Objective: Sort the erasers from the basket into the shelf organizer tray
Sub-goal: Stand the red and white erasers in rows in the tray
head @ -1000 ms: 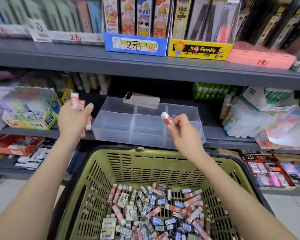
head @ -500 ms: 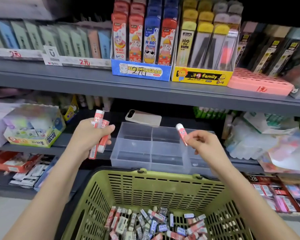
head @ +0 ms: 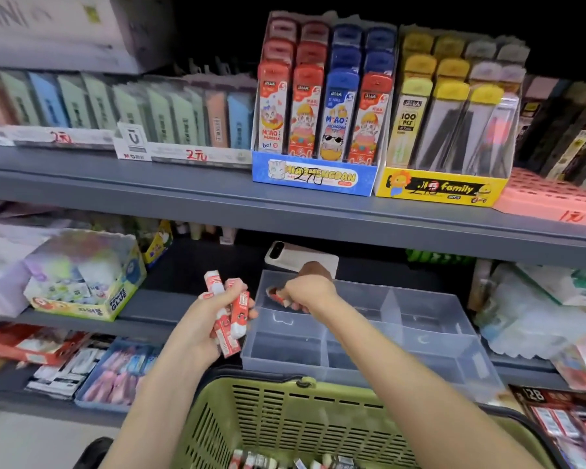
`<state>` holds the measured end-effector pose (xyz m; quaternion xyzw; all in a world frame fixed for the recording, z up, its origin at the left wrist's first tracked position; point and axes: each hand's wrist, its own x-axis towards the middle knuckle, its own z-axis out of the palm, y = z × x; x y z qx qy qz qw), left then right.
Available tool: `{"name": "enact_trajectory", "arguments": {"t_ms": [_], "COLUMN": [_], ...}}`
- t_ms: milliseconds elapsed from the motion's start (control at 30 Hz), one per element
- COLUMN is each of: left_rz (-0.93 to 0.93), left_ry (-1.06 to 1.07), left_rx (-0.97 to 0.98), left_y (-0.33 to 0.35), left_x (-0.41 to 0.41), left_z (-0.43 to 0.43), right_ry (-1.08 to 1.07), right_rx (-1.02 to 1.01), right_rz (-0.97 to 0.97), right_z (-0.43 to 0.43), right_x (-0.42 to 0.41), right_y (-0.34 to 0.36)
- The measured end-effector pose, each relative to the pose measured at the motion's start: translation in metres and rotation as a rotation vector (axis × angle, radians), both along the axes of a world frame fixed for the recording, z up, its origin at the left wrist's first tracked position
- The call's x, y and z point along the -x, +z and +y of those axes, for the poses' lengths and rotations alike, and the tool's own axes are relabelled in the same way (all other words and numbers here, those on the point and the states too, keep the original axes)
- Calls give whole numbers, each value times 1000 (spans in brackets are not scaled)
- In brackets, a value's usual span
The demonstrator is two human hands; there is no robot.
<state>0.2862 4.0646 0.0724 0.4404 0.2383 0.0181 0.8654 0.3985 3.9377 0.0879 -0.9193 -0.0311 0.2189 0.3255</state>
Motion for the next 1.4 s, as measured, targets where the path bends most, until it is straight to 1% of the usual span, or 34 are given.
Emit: {"name": "enact_trajectory", "arguments": {"t_ms": [100,167,267,367,500,567,600,667,733,767,867,900,933,1000,1033,1167,1233,1300,1333,1400], "left_rz": [-7,-28,-54,-74,-94,-107,-113,-133,-158,-162,-175,-182,-191,-215,-225,-220,-206,-171,-152,-123], "left_ry": [-15,-11,-4,-1,28,51,70,118,169,191,219,229,240,253,259,286,298,317,332,353], "left_rx": [24,40,51,51,81,98,104,120,134,146,111,90,78,74,73,75,91,112,134,202], "left_y": [-3,-6,-9,-11,-11,-11,-11,-12,-13,-12,-9,-8,-7,-6,-5,-2,-2,-4,-5,-9], "left_x": [3,3,3,3,4,3,3,2,1,1,3,3,4,6,6,7,7,8,8,8], "left_z": [0,1,2,3,1,-1,-2,-4,-5,-6,-10,-12,-13,-15,-16,-18,-21,-22,-21,-17], "right_ry": [27,100,175,314,372,350,304,221,226,261,382,385,366,295,262,197,190,212,207,136], "right_rx": [86,189,269,382,421,354,273,46,-147,-156,13,3,-71,-289,-362,-540,-537,-439,-442,-596], "right_rz": [1,18,53,96,94,42,-20,-228,-383,-430,-556,-553,-511,-404,-391,-363,-419,-573,-621,-608], "right_z": [9,14,21,25,22,17,13,4,-6,-9,-9,-8,-8,-10,-12,-18,-16,-14,-13,-14], "right_x": [-6,-10,-16,-18,-13,-8,-2,17,49,65,94,97,97,97,97,98,100,101,101,94], "right_y": [-17,-24,-29,-35,-33,-23,-16,-1,14,20,20,18,16,13,12,8,3,-2,-3,1]}}
